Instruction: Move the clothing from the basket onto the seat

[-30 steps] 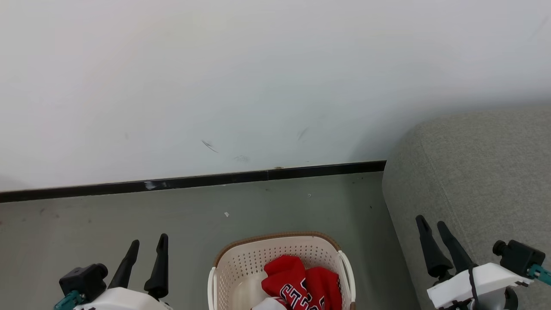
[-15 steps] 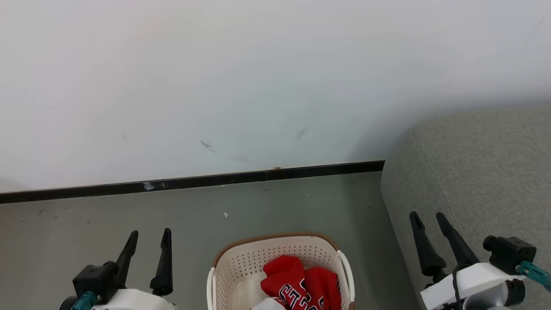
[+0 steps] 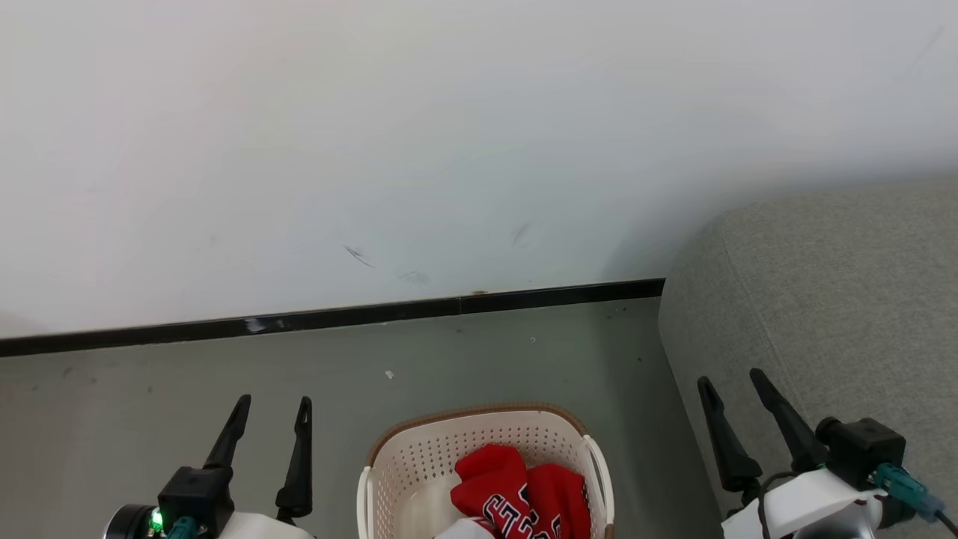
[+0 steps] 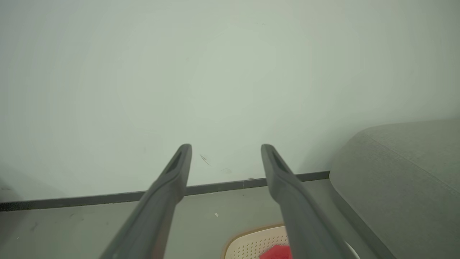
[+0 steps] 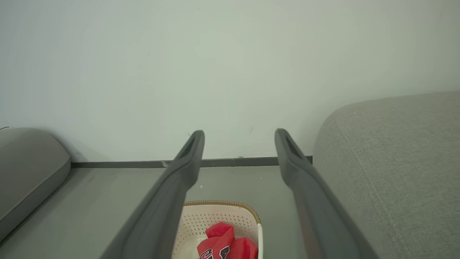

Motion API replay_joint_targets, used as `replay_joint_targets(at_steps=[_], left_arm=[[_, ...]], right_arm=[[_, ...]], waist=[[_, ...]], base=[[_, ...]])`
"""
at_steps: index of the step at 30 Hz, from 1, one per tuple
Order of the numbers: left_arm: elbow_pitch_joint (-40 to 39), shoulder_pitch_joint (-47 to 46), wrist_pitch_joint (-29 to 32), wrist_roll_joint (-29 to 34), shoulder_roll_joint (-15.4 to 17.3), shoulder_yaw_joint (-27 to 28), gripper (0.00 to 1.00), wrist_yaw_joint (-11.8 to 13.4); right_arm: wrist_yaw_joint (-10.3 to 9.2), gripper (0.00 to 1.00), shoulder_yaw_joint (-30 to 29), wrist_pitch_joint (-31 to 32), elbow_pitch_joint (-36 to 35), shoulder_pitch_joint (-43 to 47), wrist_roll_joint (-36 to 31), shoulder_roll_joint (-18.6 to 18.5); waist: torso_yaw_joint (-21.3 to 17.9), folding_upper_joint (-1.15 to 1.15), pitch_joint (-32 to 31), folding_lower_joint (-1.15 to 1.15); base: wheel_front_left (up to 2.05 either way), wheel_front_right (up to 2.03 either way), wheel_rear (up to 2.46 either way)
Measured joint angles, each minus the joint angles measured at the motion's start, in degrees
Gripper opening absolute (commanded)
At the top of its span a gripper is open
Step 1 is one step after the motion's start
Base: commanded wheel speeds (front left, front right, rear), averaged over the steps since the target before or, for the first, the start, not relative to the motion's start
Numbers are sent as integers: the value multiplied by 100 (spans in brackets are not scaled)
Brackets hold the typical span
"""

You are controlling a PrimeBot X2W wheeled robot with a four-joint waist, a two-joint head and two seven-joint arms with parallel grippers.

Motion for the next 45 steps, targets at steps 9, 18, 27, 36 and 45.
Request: replay_joint_targets(at_steps=[9,18,27,36,45], left_arm=[[83,1,-122,409,5,-53,100,96],[328,1,-123,339,1,36,100,91],[468,-2,-122,221,4,126,100,92],[541,-5,-122,200,1,135,100,91],[566,-6,-123,200,1,158,100,85]], right_arm=[[0,100,1,-127,-13,1,-565,1],[0,100,-1,-127,0,1,-561,1],[0,100,-10,-127,10,0,-560,1],[0,100,-22,-127,10,-1,-560,1],[0,100,-21,-127,-1,-1,-561,1]], waist=[[-41,0,11,0],[-81,0,19,-1],[-104,0,26,-1],[-99,0,49,-1],[-94,0,117,-1]], base=[[0,0,0],[0,0,0],[0,0,0],[0,0,0],[0,0,0]])
